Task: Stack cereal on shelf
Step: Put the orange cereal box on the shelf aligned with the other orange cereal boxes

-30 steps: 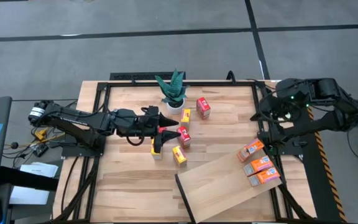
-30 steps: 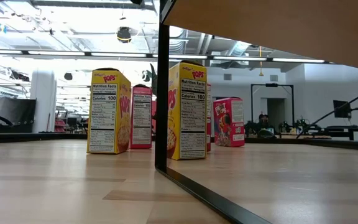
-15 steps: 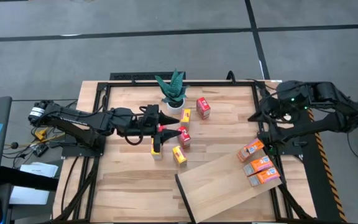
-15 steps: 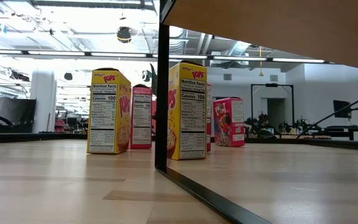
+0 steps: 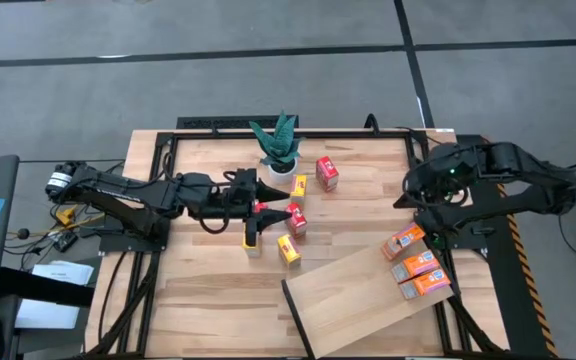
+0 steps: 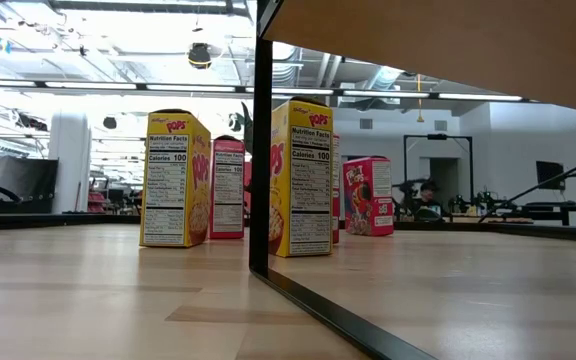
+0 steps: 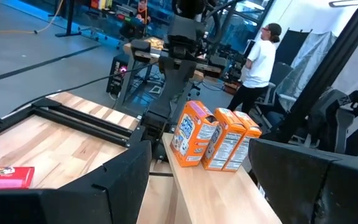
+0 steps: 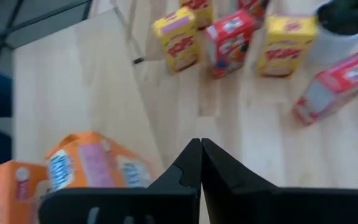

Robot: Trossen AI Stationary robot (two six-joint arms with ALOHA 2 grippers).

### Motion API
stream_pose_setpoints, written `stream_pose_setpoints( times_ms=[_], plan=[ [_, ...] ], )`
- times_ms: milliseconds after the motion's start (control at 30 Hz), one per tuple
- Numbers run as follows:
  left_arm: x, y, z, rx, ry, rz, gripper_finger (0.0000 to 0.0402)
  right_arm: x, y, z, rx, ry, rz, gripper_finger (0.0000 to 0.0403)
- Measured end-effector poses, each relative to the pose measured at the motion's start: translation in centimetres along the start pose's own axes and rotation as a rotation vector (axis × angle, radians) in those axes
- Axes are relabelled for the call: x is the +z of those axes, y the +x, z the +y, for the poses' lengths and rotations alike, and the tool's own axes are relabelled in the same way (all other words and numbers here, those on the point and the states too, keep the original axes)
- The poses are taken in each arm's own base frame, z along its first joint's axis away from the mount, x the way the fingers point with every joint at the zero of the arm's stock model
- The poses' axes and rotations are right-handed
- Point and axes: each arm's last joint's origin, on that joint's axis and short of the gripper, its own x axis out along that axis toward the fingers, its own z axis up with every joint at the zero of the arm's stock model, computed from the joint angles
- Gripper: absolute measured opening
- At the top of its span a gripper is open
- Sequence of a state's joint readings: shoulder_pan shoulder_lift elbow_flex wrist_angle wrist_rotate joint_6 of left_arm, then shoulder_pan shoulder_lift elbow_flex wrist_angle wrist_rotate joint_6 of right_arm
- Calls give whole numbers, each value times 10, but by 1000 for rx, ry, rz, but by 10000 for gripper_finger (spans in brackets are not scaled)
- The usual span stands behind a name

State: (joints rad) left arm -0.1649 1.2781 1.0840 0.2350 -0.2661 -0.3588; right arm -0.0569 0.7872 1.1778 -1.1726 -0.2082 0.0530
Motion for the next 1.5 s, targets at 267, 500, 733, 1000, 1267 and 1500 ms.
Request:
stream_pose_setpoints(
  times_ms=[267,500,733,1000,1267,1500],
  plan=[
    [0,0,0,1,-1,-1,261,-7,12,-2,31,31,49,22],
    [0,0,0,2,-3,-1,261,-10,12,-2,32,51,79,33],
    [0,0,-1,-42,-31,15,261,-13,12,2,69,61,110,16],
    [0,0,-1,-42,-31,15,261,-14,12,7,96,93,127,32],
    [0,0,-1,-43,-47,15,261,-14,12,10,115,78,135,17],
    [0,0,-1,-43,-48,15,261,-14,12,10,114,102,135,32]
  ],
)
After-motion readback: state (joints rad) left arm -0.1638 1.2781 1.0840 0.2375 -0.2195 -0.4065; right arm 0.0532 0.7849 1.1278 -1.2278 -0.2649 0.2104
